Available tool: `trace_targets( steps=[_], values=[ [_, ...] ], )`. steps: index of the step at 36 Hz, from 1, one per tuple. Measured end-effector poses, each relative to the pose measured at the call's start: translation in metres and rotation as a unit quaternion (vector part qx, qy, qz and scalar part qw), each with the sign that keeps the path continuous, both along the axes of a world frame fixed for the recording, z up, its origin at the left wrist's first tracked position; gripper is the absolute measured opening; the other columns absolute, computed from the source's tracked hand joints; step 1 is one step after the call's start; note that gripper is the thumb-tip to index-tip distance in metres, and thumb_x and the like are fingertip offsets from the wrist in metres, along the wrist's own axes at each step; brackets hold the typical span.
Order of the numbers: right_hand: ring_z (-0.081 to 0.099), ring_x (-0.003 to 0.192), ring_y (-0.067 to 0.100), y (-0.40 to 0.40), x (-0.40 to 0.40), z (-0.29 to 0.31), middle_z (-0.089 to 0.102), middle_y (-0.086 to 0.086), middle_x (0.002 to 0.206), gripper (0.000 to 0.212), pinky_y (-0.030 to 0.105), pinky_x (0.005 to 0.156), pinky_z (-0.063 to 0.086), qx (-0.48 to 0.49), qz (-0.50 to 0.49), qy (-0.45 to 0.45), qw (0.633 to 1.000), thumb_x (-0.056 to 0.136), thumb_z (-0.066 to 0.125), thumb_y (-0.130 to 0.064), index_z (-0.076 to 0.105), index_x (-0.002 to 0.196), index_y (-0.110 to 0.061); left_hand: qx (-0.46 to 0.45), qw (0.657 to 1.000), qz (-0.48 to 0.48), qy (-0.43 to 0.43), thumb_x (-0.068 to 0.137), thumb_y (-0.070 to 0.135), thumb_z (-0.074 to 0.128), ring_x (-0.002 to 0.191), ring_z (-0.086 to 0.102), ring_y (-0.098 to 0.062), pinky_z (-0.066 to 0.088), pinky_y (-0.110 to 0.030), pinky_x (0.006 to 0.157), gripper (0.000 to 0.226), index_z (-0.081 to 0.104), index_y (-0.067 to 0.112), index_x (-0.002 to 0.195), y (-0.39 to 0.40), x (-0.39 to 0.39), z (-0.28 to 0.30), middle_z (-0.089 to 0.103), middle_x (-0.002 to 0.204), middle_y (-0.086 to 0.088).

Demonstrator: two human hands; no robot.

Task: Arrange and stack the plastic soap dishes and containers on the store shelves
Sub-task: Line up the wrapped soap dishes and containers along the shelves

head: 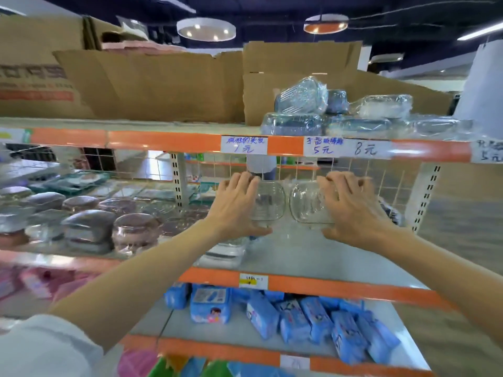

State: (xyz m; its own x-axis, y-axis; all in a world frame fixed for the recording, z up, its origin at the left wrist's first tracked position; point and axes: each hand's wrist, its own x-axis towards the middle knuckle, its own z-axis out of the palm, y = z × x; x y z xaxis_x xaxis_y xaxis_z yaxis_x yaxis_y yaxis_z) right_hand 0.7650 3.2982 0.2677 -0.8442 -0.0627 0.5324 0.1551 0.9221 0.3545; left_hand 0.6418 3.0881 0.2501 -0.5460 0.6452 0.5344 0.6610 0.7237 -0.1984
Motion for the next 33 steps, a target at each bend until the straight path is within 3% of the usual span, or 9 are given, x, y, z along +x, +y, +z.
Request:
trace_targets(
  steps=[2,4,7,13,24,33],
  values=[
    [0.038,0.11,0.03,0.003,-0.003,-0.016,0.047,0.018,0.126,0.112,0.046,0.078,0.043,0.026,-0.034,-0.073,0.996,0.039,0.084,-0.052,0.043,0.129,0.0,-0.029,0.999,0.0,-0.036,0.063,0.072,0.067,0.123,0.031,-0.027,0.03,-0.045,0.105,0.105,0.028,0.01,0.138,0.01,0.0,-0.02,0.033,0.135,-0.007],
    [0.028,0.128,0.029,0.007,-0.01,-0.032,0.027,0.014,0.143,0.102,0.045,0.095,0.033,0.012,-0.05,-0.122,0.991,0.065,0.072,-0.053,0.025,0.143,-0.007,-0.037,0.996,-0.001,-0.077,0.065,0.069,0.068,0.124,0.029,-0.027,0.029,-0.045,0.104,0.102,0.027,0.01,0.138,0.022,-0.004,-0.037,0.032,0.134,-0.007],
    [0.019,0.135,0.03,0.019,-0.023,-0.056,0.017,0.012,0.146,0.098,0.048,0.105,0.027,-0.036,-0.087,-0.171,0.981,0.074,0.064,-0.053,0.014,0.146,-0.01,-0.042,0.988,-0.001,-0.152,0.066,0.066,0.07,0.125,0.029,-0.028,0.029,-0.044,0.104,0.098,0.028,0.012,0.136,0.041,-0.016,-0.06,0.029,0.134,-0.008],
    [0.02,0.132,0.029,0.045,-0.054,-0.102,0.018,0.012,0.142,0.097,0.043,0.102,0.027,-0.124,-0.139,-0.248,0.951,0.073,0.066,-0.047,0.015,0.145,-0.008,-0.079,0.972,-0.013,-0.219,0.063,0.068,0.071,0.124,0.031,-0.026,0.031,-0.042,0.107,0.095,0.036,0.012,0.131,0.081,-0.048,-0.104,0.03,0.133,-0.008],
    [0.026,0.127,0.027,0.098,-0.112,-0.139,0.026,0.009,0.133,0.1,0.042,0.1,0.033,-0.281,-0.198,-0.223,0.912,0.067,0.074,-0.056,0.025,0.141,-0.01,-0.188,0.952,-0.052,-0.235,0.065,0.079,0.06,0.124,0.035,-0.025,0.026,-0.039,0.107,0.103,0.038,0.008,0.136,0.113,-0.105,-0.149,0.039,0.134,-0.007],
    [0.028,0.126,0.027,0.105,-0.173,-0.167,0.028,0.008,0.133,0.098,0.041,0.098,0.035,-0.342,-0.215,-0.252,0.88,0.064,0.077,-0.056,0.029,0.138,-0.012,-0.115,0.948,-0.086,-0.286,0.064,0.067,0.071,0.119,0.04,-0.02,0.028,-0.031,0.102,0.089,0.046,0.014,0.131,0.115,-0.124,-0.171,0.043,0.129,-0.003]
  ],
)
